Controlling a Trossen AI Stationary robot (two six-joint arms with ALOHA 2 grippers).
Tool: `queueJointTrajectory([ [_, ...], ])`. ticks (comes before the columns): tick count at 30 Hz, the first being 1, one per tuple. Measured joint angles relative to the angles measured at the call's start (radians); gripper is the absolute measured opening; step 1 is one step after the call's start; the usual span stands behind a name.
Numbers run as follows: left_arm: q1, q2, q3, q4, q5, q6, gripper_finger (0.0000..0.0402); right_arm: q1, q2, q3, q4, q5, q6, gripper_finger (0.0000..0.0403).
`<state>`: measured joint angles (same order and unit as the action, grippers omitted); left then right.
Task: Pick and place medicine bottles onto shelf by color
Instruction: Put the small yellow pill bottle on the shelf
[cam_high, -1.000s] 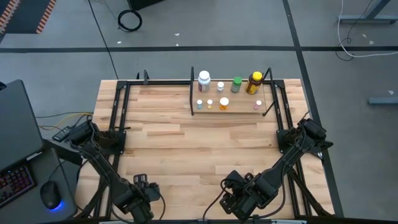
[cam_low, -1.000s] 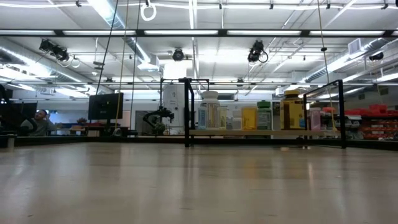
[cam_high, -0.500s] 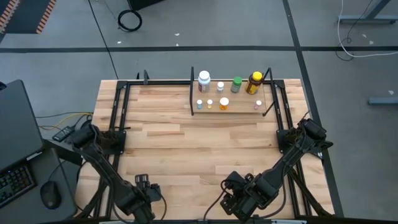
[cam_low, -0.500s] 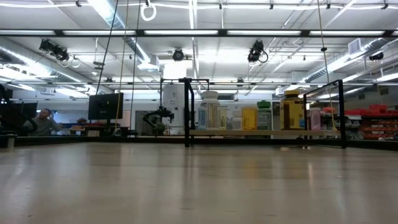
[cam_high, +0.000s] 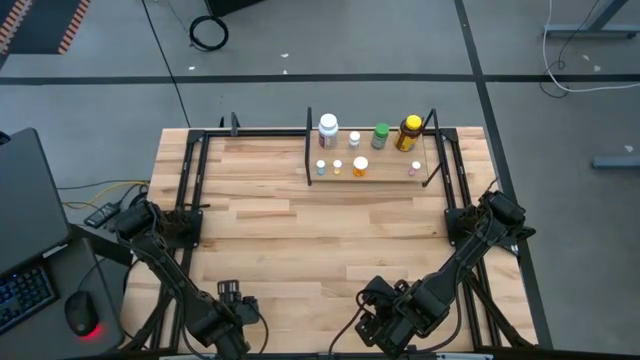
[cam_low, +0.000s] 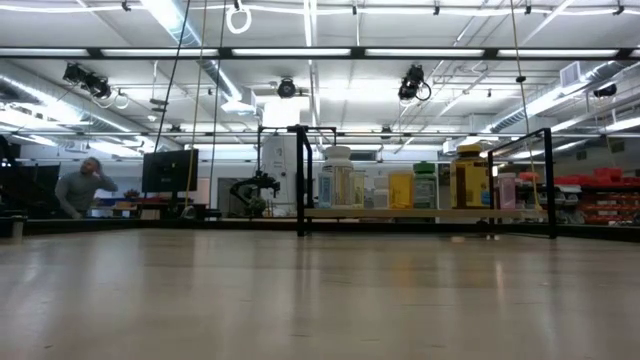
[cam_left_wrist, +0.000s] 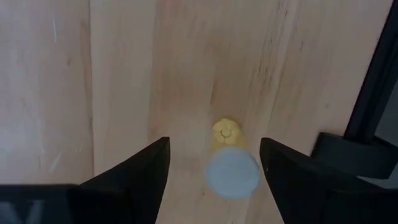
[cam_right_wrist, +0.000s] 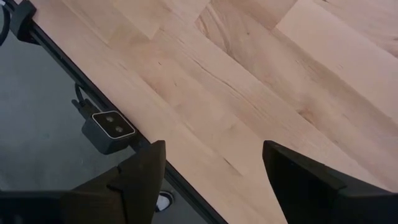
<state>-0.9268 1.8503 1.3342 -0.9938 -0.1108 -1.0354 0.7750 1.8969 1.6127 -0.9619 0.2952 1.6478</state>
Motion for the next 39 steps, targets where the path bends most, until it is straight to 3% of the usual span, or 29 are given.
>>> queueJointTrajectory([
  [25, -0.003, 0.0, 0.0, -0.01, 0.0, -0.267, 0.026, 0.0, 0.0, 0.0, 0.0, 0.011, 0.006, 0.0277],
  [39, -0.008, 0.0, 0.0, 0.029, 0.009, -0.105, 0.0255, 0.003, 0.0, 0.0, 0.008, 0.03, 0.029, 0.0277],
])
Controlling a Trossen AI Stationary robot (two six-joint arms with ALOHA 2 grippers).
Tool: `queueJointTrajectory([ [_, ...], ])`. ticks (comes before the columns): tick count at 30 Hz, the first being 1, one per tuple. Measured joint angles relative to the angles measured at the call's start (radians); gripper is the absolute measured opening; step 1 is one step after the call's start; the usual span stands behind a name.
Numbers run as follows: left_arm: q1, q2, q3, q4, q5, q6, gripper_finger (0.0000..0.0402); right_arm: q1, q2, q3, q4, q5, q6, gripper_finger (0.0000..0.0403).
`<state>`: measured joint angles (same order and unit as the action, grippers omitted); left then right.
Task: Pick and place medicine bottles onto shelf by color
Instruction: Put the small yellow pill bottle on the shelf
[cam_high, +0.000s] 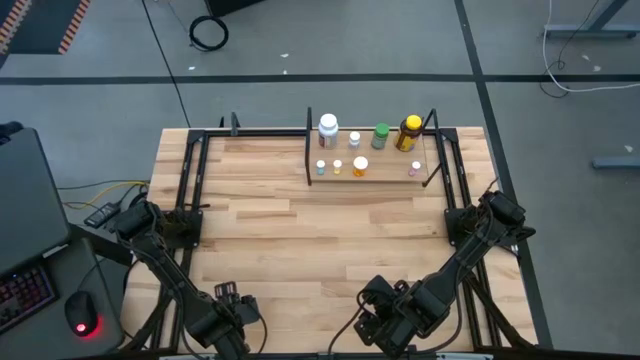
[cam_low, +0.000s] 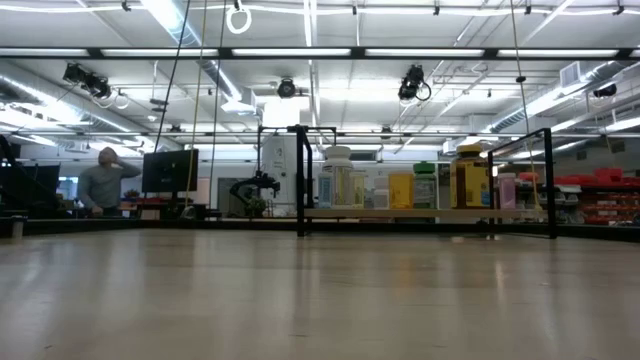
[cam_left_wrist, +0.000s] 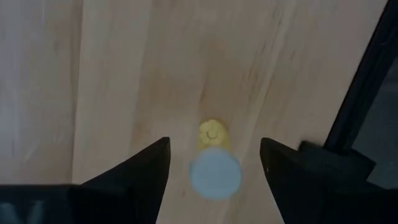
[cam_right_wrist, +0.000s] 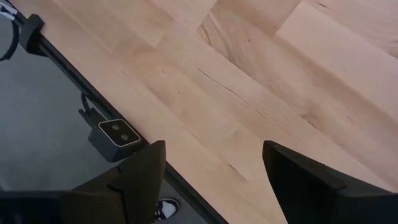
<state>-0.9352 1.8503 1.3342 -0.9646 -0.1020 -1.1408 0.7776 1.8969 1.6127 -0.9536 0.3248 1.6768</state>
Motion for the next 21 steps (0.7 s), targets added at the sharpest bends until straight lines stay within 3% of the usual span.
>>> queueJointTrajectory([
  [10, -0.002, 0.0, 0.0, -0.008, 0.006, -0.152, 0.0253, 0.001, 0.0, 0.0, 0.002, 0.016, 0.0, 0.0277],
  [21, -0.041, 0.0, 0.0, -0.008, 0.011, -0.158, 0.0242, 0.001, 0.0, 0.0, 0.002, 0.016, 0.007, 0.0277],
])
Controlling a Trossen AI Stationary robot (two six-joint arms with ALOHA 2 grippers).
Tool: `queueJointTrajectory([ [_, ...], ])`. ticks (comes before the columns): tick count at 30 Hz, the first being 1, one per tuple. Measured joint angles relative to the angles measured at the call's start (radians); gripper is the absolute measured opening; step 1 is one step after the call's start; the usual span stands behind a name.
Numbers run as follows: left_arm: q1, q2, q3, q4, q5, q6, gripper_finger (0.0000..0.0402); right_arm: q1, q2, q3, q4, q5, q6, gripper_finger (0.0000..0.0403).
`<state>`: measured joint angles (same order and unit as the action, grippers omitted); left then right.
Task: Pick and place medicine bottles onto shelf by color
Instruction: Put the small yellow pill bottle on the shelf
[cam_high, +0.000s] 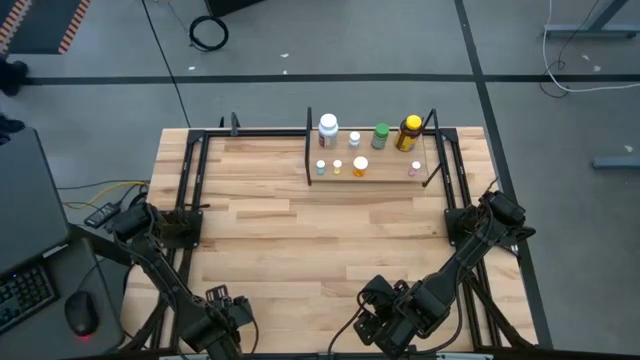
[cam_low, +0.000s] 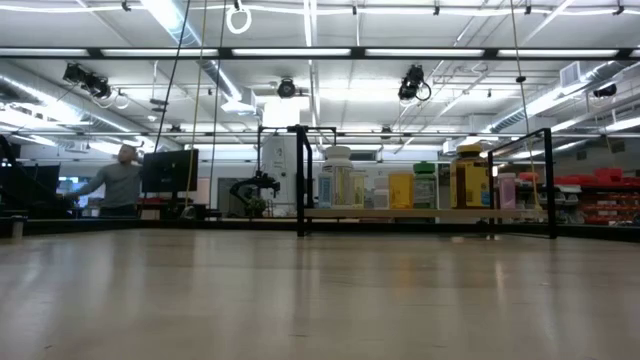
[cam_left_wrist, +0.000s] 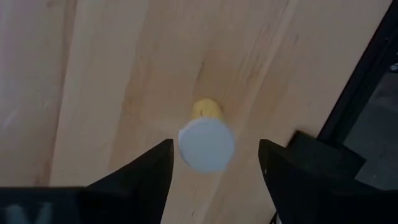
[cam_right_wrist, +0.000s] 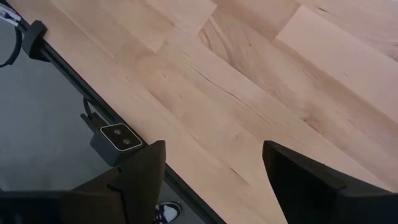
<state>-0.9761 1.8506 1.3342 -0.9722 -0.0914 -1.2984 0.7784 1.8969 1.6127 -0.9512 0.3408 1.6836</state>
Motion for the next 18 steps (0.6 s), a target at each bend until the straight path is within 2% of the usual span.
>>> queueJointTrajectory([
  [11, 0.004, 0.0, 0.0, 0.024, -0.001, 0.0, 0.0214, 0.0, 0.0, 0.0, 0.0, 0.0, -0.003, 0.0277],
  [18, 0.022, 0.0, 0.0, 0.027, -0.002, 0.0, 0.0214, 0.0, 0.0, 0.0, 0.0, 0.0, -0.003, 0.0277],
])
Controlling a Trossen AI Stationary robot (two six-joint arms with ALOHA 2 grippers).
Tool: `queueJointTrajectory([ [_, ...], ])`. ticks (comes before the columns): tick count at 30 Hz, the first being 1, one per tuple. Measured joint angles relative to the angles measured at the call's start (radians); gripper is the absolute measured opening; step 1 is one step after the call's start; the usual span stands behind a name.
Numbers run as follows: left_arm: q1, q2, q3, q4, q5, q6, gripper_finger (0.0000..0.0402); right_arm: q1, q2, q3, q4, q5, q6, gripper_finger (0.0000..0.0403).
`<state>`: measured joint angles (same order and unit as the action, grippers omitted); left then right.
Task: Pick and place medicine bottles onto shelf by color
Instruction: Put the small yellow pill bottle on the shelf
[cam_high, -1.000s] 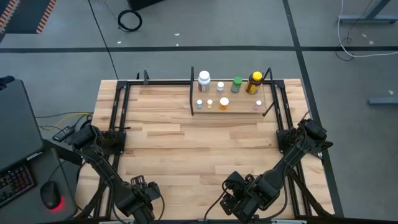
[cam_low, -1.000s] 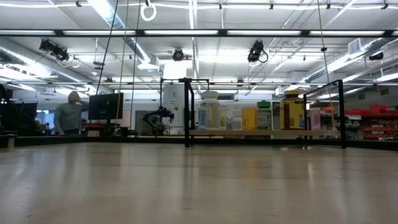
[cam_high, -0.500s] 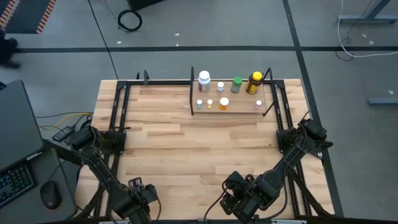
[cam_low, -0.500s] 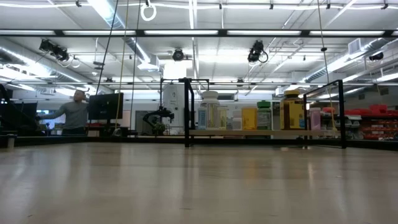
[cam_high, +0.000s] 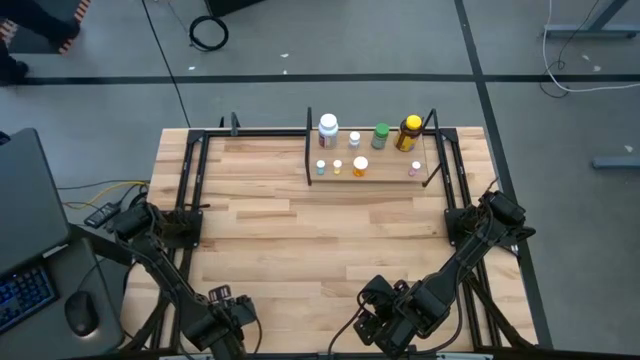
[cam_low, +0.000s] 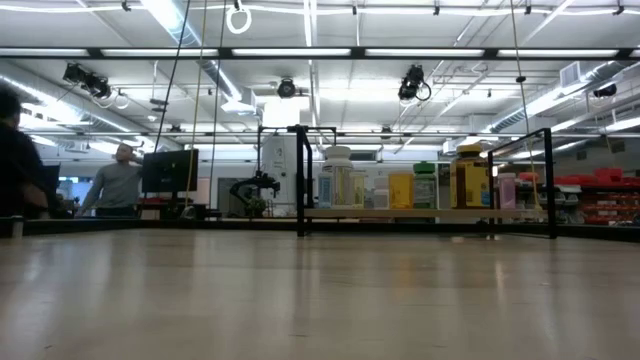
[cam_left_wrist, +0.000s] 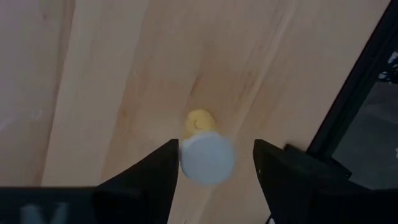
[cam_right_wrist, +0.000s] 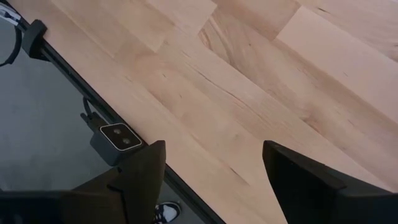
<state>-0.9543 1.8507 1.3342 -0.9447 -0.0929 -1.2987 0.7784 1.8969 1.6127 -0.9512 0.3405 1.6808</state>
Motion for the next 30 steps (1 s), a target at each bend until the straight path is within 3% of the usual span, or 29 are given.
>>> queueJointTrajectory([
  [9, 0.027, 0.0, 0.0, 0.0, 0.0, 0.001, 0.0187, 0.0, 0.0, 0.0, 0.0, 0.0, 0.002, 0.0277],
  [21, 0.032, 0.0, 0.0, 0.016, 0.001, -0.026, 0.012, 0.0, 0.0, 0.0, 0.0, 0.0, 0.003, 0.0277],
  [30, 0.04, 0.0, 0.0, 0.025, 0.0, -0.026, 0.014, 0.0, 0.0, 0.0, 0.0, 0.0, 0.003, 0.0277],
])
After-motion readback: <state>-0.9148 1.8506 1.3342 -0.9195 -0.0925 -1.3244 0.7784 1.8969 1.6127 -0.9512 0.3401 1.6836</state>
